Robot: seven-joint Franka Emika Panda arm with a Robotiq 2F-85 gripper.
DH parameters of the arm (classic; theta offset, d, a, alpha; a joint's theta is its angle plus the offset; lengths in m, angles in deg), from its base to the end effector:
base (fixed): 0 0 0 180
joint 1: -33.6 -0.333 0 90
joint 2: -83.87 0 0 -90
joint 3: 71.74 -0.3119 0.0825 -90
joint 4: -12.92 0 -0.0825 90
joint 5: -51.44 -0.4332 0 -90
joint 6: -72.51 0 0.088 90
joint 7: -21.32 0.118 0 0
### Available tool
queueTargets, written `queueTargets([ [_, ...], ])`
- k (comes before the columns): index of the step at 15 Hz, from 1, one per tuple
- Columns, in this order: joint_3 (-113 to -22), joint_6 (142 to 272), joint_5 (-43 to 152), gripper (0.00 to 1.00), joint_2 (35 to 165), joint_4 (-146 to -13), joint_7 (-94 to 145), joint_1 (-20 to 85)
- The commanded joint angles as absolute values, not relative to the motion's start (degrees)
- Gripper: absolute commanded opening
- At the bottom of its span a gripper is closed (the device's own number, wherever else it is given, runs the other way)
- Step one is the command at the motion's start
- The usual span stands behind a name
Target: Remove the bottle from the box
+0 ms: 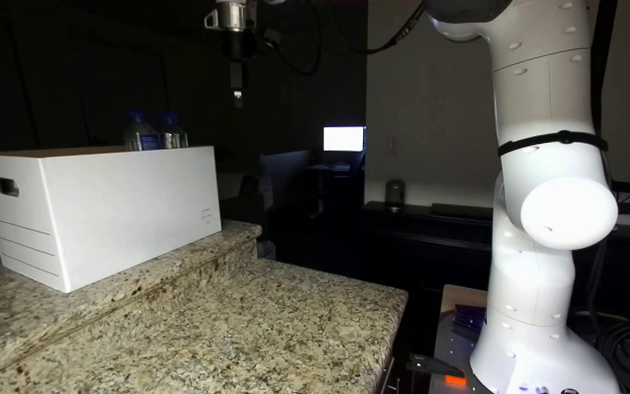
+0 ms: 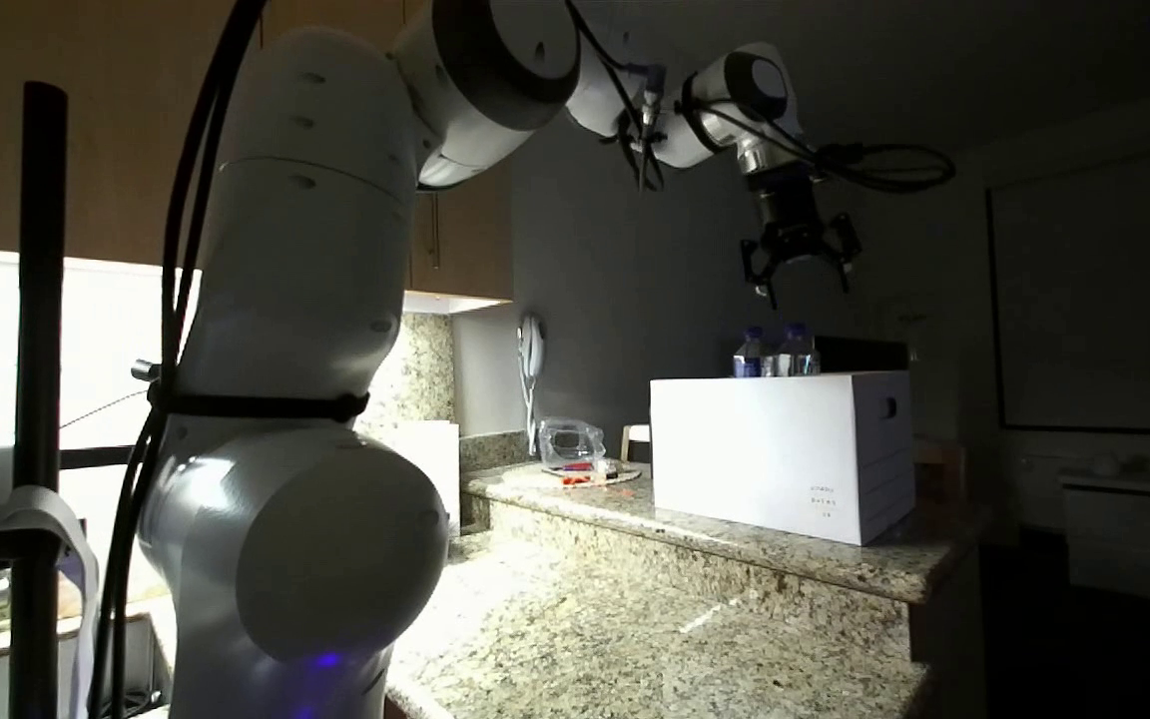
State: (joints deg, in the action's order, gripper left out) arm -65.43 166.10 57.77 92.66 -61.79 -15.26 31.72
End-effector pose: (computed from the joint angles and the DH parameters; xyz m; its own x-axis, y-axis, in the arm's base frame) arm 0.6548 -0.0568 0.6603 0.8412 0.5367 0.0658 0.5148 -0.8322 0.2060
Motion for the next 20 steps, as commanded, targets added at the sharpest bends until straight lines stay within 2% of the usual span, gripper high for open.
queueTargets([
  [1,-68.91,161.11,56.44,1.00,100.57,-47.39,-15.12,33.18],
  [8,-72.36,168.19,52.28,1.00,114.38,-30.02,-15.65,31.99],
  [9,-71.99,166.59,53.47,1.00,110.96,-35.54,-15.26,31.67],
  [20,-71.40,168.65,54.12,1.00,119.41,-29.36,-9.89,30.62],
])
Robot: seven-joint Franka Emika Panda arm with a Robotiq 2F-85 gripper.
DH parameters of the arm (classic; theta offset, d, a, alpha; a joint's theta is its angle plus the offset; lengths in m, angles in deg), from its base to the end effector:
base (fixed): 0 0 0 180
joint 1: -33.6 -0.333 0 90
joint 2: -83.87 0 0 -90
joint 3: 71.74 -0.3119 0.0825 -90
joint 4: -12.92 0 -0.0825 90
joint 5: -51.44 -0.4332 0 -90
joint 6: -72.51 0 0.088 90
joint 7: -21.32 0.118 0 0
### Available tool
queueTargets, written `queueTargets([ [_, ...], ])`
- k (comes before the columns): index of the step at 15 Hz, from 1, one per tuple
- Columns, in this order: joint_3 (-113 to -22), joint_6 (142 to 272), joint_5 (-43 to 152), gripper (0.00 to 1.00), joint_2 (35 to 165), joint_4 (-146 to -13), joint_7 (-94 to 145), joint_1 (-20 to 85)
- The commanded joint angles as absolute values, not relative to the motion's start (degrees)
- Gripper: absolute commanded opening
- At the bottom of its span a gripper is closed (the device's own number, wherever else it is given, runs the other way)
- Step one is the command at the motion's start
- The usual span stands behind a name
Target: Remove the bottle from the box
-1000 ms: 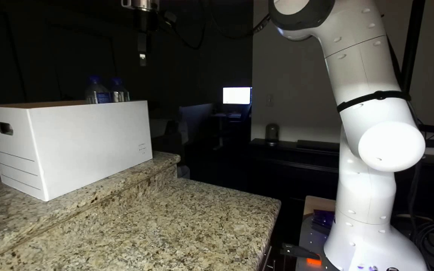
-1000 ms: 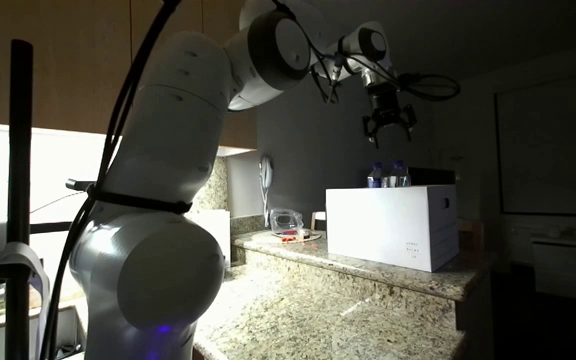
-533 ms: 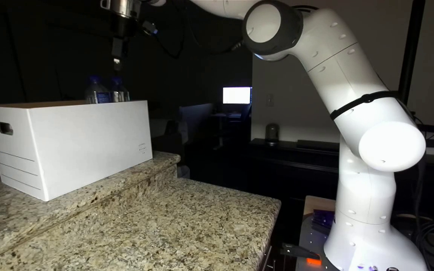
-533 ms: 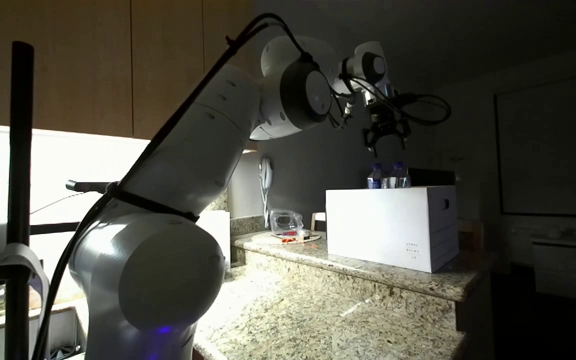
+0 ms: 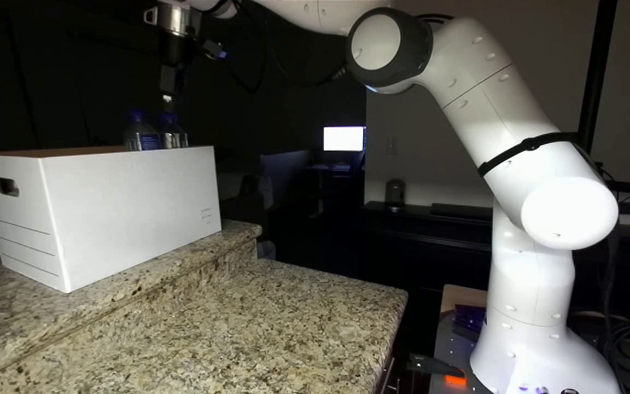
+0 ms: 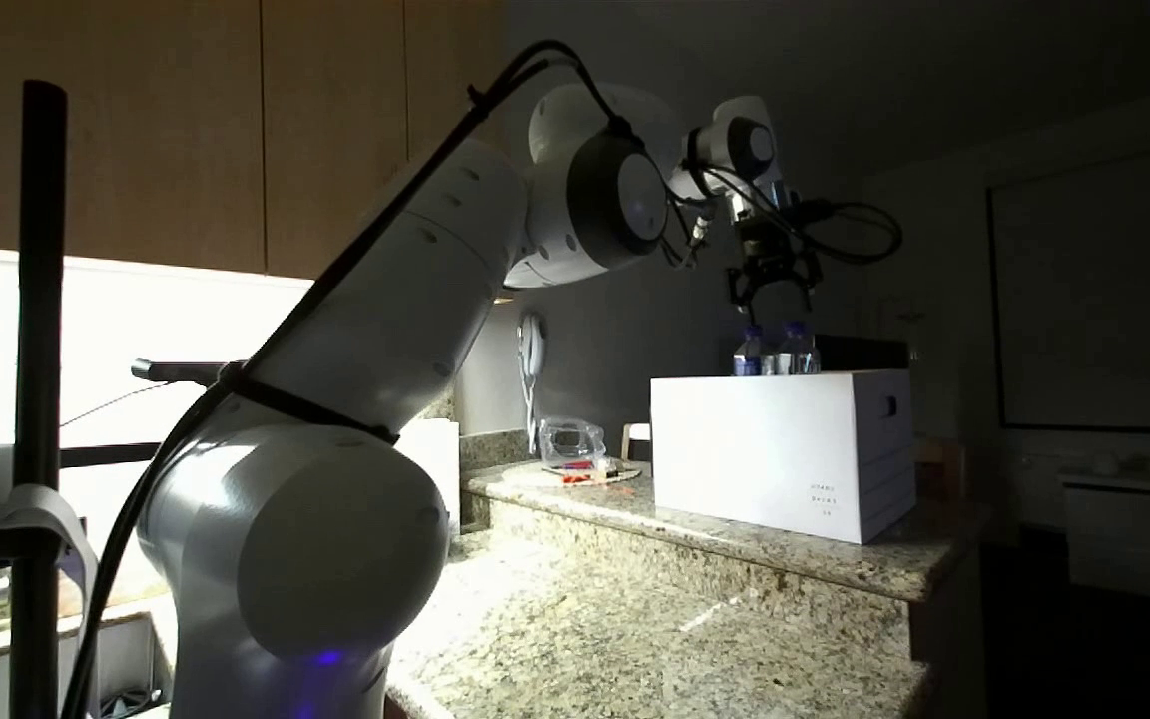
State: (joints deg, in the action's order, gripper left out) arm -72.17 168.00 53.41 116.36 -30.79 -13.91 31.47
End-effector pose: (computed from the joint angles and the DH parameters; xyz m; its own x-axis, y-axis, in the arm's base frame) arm 0.7597 0.0280 0.6530 0.7498 0.6114 0.2529 0.5727 -0.7912 0.2145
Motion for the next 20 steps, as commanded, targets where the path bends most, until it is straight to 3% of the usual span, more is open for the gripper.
queueTargets([
  [1,-70.99,168.58,54.32,1.00,120.84,-28.61,-7.84,30.45],
  [13,-63.07,167.40,59.87,1.00,126.38,-15.36,11.14,27.74],
  [17,-65.29,165.50,59.50,1.00,130.34,-6.81,10.75,29.76],
  [20,-66.25,169.33,55.46,1.00,129.00,-11.24,10.44,31.51],
])
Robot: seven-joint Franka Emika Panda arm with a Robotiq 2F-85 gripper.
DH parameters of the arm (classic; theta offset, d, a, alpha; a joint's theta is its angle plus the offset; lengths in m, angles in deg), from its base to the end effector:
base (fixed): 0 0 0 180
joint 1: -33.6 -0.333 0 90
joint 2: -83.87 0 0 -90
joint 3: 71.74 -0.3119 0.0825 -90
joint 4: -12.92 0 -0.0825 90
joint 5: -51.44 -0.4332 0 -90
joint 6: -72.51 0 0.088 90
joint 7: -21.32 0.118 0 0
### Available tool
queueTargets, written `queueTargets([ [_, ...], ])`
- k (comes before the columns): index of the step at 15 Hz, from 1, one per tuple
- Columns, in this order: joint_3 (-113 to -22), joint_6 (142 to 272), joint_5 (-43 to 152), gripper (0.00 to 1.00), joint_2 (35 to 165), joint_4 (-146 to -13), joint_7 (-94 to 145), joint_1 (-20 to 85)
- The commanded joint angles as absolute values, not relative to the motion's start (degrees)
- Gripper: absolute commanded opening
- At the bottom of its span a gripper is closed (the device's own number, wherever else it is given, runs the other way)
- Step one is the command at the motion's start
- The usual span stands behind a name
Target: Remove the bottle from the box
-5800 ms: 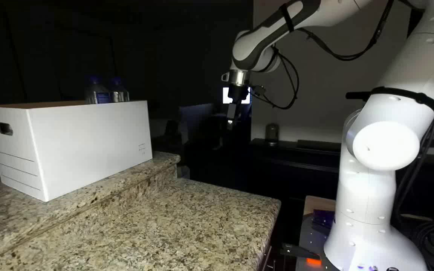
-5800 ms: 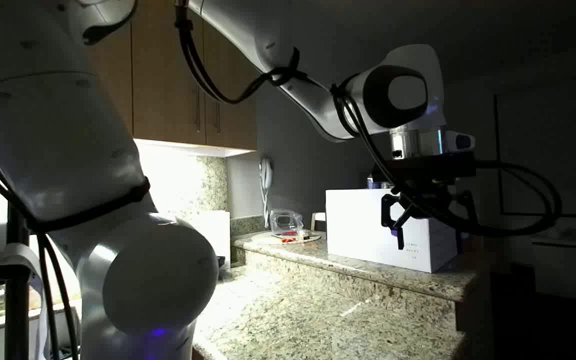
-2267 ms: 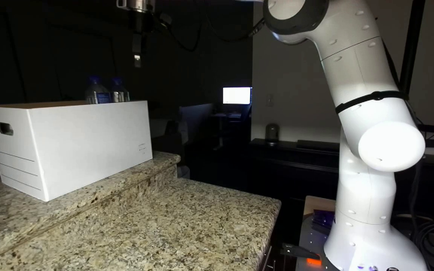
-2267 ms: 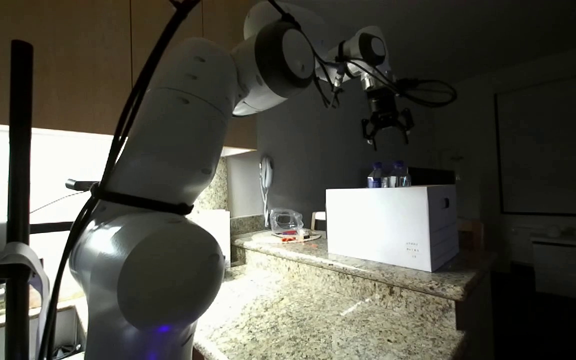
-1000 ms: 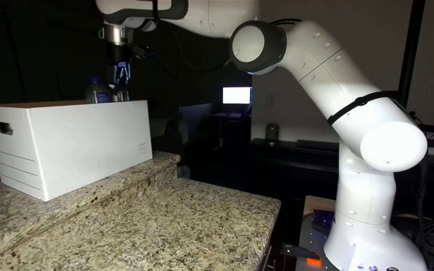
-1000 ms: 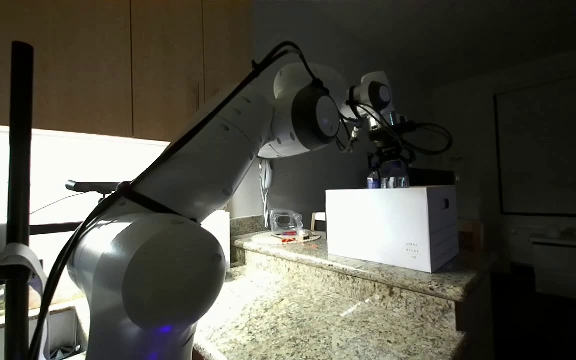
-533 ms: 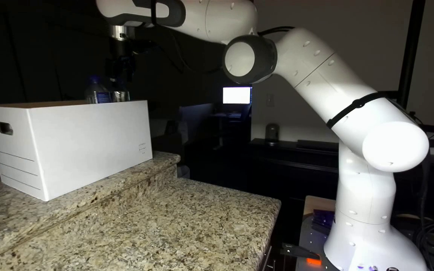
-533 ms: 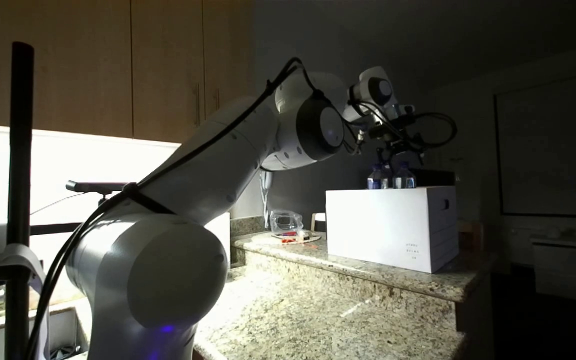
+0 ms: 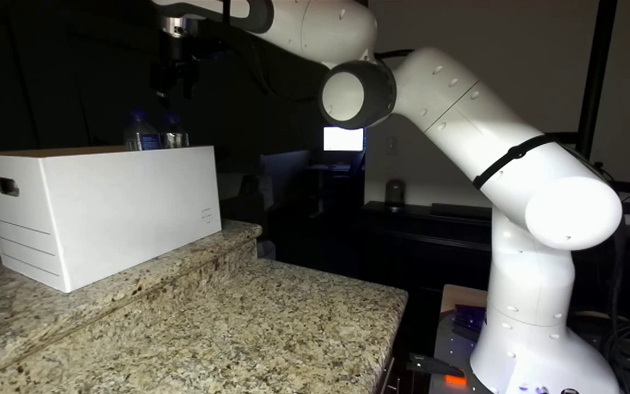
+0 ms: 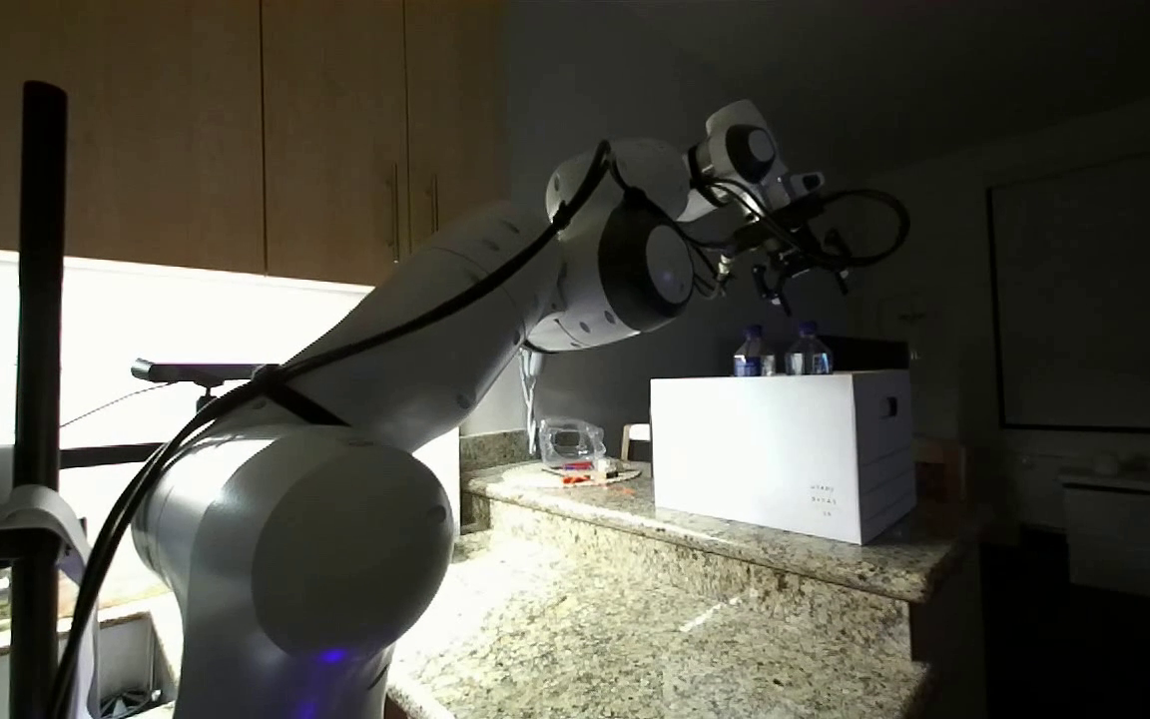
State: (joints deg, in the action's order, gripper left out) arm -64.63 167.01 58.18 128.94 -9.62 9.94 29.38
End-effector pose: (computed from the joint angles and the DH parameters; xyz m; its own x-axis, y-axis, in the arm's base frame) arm 0.7786 0.0059 0.6743 0.8851 0.2289 0.4053 0.1179 -0.9526 0.2804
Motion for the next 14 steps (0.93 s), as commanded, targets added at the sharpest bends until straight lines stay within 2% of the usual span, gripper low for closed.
queueTargets([
  [1,-66.86,170.15,54.39,1.00,129.45,-11.32,10.08,32.27],
  [5,-68.53,171.31,50.79,1.00,130.36,-11.53,9.99,34.04],
  [7,-68.85,171.18,50.31,0.95,130.27,-11.45,9.75,33.90],
  [8,-68.96,171.02,50.33,0.99,130.19,-11.45,9.64,33.73],
  [9,-69.14,170.97,50.37,0.81,130.14,-11.51,9.57,33.60],
  [11,-69.71,171.00,50.27,0.63,130.13,-11.57,9.30,33.52],
  [14,-70.90,170.70,49.96,0.43,130.23,-11.78,9.24,33.91],
])
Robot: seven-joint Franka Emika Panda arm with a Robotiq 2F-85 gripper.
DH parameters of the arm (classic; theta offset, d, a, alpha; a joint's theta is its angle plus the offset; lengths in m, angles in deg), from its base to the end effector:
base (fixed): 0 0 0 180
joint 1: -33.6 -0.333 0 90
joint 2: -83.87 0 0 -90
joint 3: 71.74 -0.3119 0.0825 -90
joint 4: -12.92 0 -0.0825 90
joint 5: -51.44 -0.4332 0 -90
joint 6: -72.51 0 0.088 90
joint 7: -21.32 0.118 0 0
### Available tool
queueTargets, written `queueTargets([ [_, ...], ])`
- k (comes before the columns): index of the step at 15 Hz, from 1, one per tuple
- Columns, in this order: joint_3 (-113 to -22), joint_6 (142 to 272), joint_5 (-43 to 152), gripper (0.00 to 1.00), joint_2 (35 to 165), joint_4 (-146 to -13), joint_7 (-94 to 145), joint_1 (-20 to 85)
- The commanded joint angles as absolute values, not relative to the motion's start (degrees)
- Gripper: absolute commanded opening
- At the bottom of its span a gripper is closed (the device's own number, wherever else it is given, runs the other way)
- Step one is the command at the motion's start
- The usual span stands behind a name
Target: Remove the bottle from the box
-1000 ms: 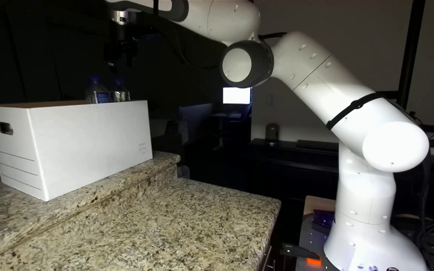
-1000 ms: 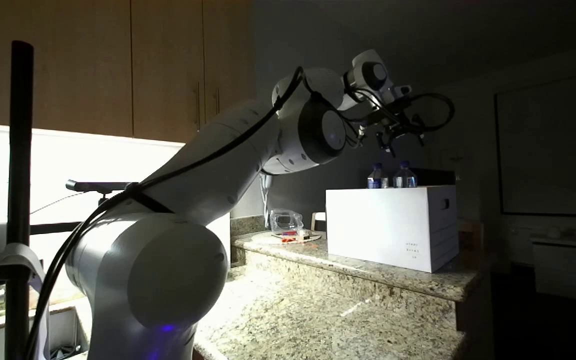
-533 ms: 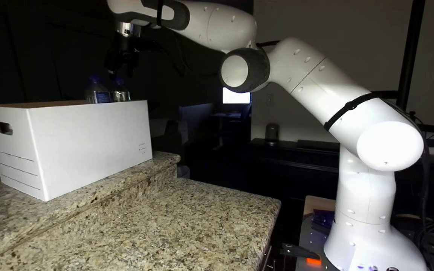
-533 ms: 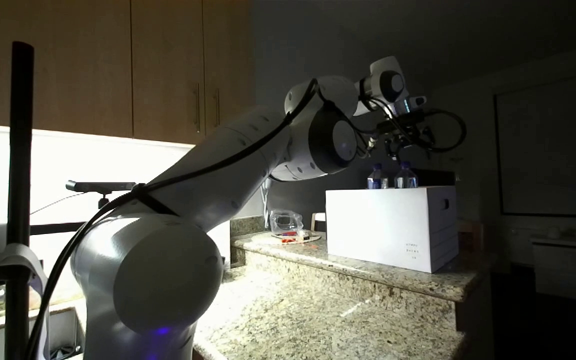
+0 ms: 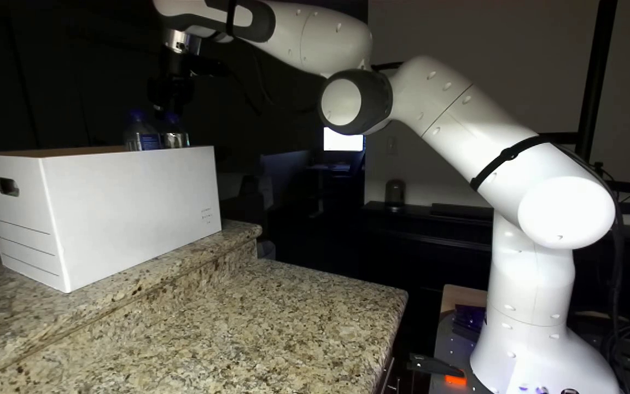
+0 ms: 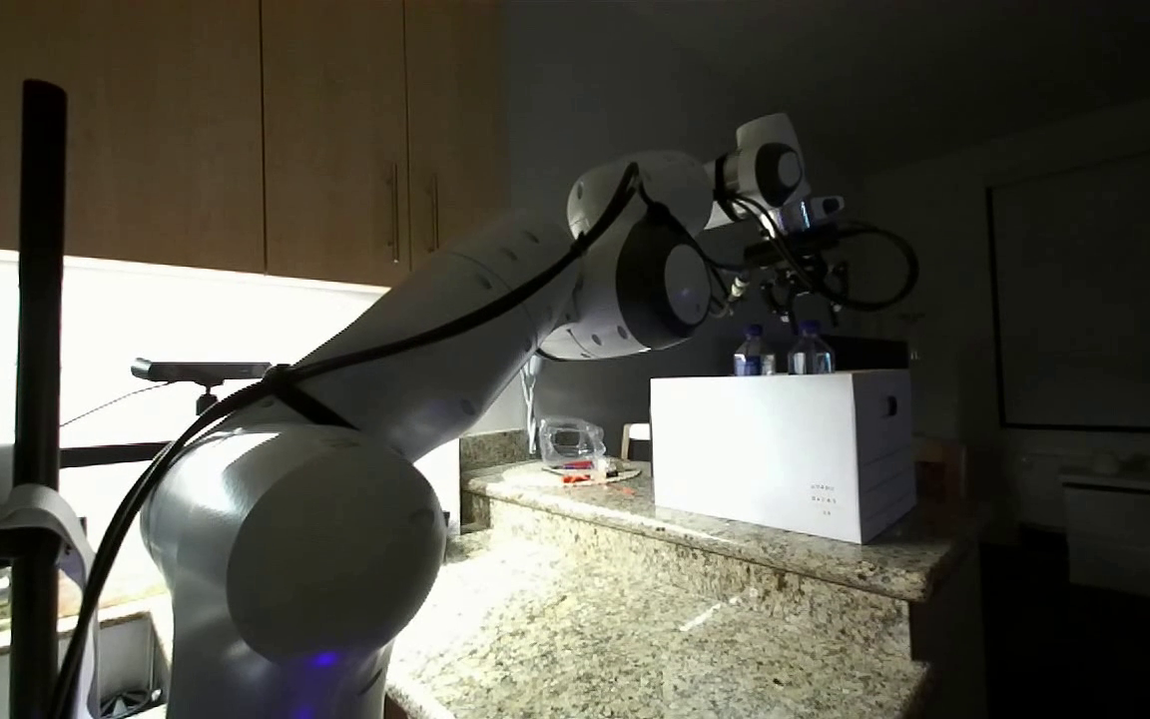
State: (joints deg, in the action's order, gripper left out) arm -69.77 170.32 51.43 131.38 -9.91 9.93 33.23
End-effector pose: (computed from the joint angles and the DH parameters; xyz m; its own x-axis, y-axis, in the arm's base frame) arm 0.7983 -0.0055 0.6423 0.8730 0.1943 0.4473 0.1588 -0.9805 0.1158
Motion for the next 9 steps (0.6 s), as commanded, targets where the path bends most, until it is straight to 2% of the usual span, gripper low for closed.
queueTargets([
  [1,-71.17,170.67,49.87,0.35,130.31,-11.81,9.14,34.09],
  [5,-72.14,170.19,49.46,0.11,130.50,-11.97,9.14,34.96],
  [9,-72.56,169.77,49.06,0.14,130.34,-12.06,9.32,35.52],
])
